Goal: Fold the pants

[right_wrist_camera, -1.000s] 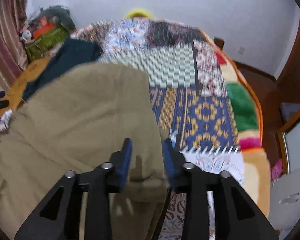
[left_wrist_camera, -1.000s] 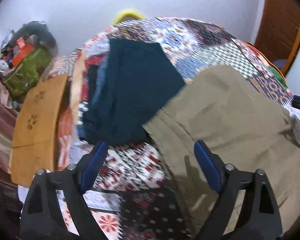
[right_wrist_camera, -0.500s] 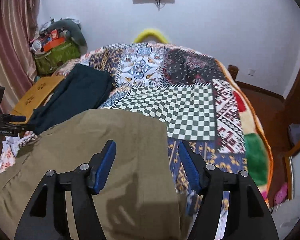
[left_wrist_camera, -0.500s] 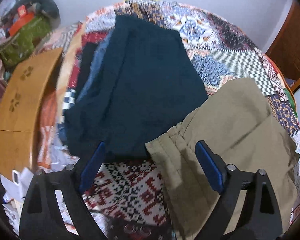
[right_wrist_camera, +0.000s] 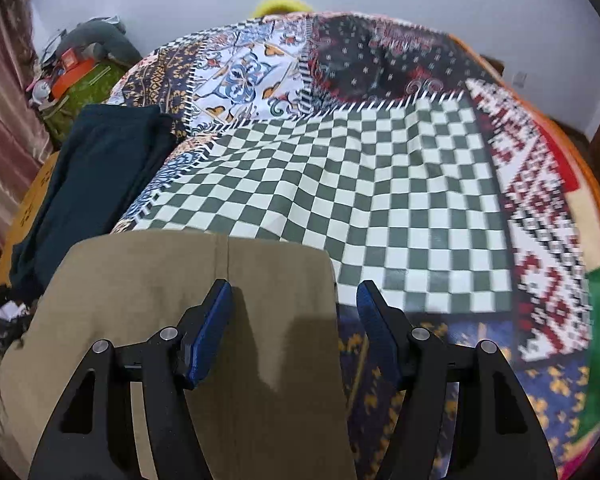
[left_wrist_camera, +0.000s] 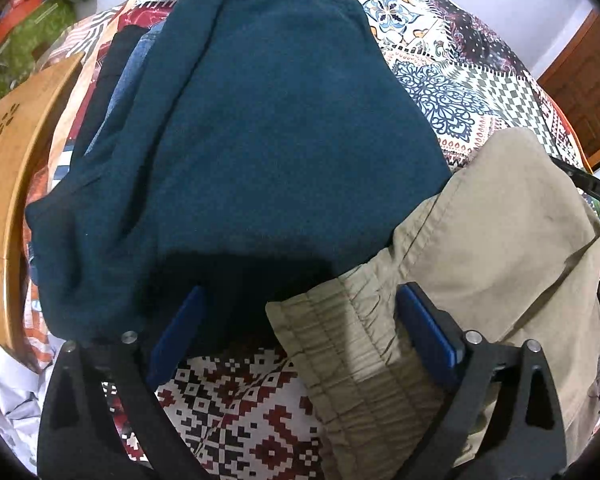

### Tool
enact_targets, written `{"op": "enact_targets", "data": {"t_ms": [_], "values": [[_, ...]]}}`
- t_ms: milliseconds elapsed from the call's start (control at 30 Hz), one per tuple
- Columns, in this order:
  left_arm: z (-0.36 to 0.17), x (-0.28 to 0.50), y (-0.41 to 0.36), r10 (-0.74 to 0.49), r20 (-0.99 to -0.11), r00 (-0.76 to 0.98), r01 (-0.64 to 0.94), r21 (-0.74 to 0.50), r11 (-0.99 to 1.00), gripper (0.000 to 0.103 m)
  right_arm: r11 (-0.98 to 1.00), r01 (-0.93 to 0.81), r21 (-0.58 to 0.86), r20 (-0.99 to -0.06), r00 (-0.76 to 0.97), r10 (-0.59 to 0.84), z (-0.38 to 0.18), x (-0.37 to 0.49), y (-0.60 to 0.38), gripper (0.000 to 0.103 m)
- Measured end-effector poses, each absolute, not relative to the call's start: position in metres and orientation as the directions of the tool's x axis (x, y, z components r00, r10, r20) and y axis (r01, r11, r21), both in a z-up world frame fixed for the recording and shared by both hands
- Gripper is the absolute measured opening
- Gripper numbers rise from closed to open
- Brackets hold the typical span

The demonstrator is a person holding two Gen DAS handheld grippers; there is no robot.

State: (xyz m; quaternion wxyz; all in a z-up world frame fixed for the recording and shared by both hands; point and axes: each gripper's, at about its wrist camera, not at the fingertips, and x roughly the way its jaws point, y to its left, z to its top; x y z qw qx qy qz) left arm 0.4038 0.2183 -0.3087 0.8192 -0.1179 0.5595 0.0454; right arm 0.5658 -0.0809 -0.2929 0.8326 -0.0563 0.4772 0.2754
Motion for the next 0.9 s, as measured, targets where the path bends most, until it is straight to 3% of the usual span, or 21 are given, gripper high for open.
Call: {"op": "enact_targets", "data": {"t_ms": [100, 133, 233, 267, 300, 367, 600, 767, 900], "values": [[-0.307, 0.403, 0.217, -0.07, -0.921, 0.384, -0.197, -0.156, 0.968, 0.09, 0.832, -0.495, 0.252, -0.806, 0.369, 0.463, -0.301, 0.572, -0.085, 0.058], [-0.307, 0.403, 0.218, -0.077, -0.918, 0.389, -0.193, -0.162, 0.968, 0.084, 0.817, -0.491, 0.303, -0.796, 0.341, 0.501, -0.304, 0.573, -0.087, 0.048], [-0.304, 0.4, 0.214, -0.083, -0.909, 0.409, -0.181, -0.17, 0.969, 0.075, 0.807, -0.48, 0.344, -0.783, 0.328, 0.529, -0.306, 0.573, -0.089, 0.035], [-0.303, 0.399, 0.214, -0.082, -0.907, 0.413, -0.179, -0.169, 0.969, 0.073, 0.81, -0.49, 0.323, -0.784, 0.341, 0.519, -0.303, 0.569, -0.088, 0.022], [-0.302, 0.398, 0.213, -0.106, -0.903, 0.417, -0.167, -0.191, 0.967, 0.056, 0.817, -0.494, 0.299, -0.789, 0.353, 0.503, -0.302, 0.567, -0.087, 0.013], [-0.3, 0.4, 0.208, -0.103, -0.905, 0.412, -0.17, -0.188, 0.967, 0.054, 0.821, -0.494, 0.287, -0.787, 0.367, 0.496, -0.298, 0.563, -0.089, 0.005], [-0.28, 0.394, 0.205, -0.014, -0.899, 0.437, -0.172, -0.099, 0.98, 0.038, 0.826, -0.531, 0.187, -0.736, 0.481, 0.476, -0.259, 0.539, -0.099, 0.003], [-0.235, 0.393, 0.2, 0.073, -0.849, 0.523, -0.164, -0.016, 0.986, 0.037, 0.842, -0.525, 0.121, -0.673, 0.581, 0.459, -0.212, 0.53, -0.107, 0.0], [-0.19, 0.387, 0.195, 0.098, -0.792, 0.603, -0.158, 0.002, 0.987, 0.037, 0.876, -0.463, 0.137, -0.565, 0.69, 0.453, -0.16, 0.521, -0.133, 0.0]]}}
